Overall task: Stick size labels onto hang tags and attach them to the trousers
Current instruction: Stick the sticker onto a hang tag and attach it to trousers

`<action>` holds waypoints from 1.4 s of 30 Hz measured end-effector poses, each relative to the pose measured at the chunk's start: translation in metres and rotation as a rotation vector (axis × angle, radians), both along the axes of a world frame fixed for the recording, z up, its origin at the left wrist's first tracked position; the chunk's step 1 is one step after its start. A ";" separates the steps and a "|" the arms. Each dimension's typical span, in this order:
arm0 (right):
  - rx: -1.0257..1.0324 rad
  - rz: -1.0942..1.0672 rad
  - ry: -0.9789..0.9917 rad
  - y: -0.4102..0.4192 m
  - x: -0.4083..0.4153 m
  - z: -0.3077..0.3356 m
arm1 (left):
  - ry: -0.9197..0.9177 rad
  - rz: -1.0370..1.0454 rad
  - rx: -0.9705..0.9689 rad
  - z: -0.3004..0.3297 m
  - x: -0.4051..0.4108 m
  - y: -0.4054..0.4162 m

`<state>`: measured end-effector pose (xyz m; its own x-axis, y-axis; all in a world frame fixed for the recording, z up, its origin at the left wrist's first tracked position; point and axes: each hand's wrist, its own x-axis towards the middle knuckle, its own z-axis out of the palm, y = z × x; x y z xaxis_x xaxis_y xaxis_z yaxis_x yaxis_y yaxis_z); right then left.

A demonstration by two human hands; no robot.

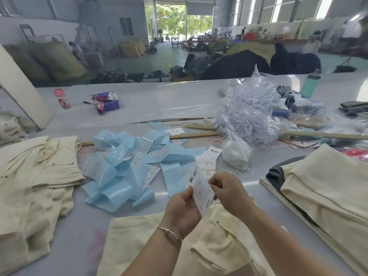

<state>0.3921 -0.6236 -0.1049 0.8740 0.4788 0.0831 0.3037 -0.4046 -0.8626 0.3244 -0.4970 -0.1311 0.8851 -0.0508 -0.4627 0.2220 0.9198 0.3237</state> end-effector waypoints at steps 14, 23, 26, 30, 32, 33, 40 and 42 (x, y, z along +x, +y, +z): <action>0.531 -0.313 0.756 0.031 -0.080 -0.005 | -0.150 -0.085 0.505 0.000 -0.051 0.035; 0.915 -0.084 1.240 0.055 -0.101 -0.005 | -0.185 -0.052 0.795 -0.006 -0.089 0.047; 1.001 -0.127 1.198 0.054 -0.105 -0.004 | -0.163 -0.043 0.887 -0.002 -0.101 0.050; 0.913 -0.276 0.892 0.046 -0.108 -0.008 | -0.123 0.141 1.085 0.005 -0.113 0.055; 0.760 -0.269 0.625 0.041 -0.114 -0.005 | -0.144 0.174 1.174 0.009 -0.118 0.057; 0.683 -0.247 0.488 0.039 -0.119 -0.003 | -0.146 0.178 1.211 0.010 -0.120 0.058; 0.089 -0.203 -0.075 0.040 -0.144 0.013 | -0.337 0.085 1.412 0.011 -0.130 0.055; 0.037 -0.258 -0.109 0.039 -0.149 0.016 | -0.379 0.053 1.447 0.011 -0.133 0.053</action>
<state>0.2434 -0.5848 -0.0885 0.9515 0.2364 0.1970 0.2868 -0.4493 -0.8461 0.1912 -0.4436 -0.1197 0.9470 0.2737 0.1684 -0.1042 -0.2342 0.9666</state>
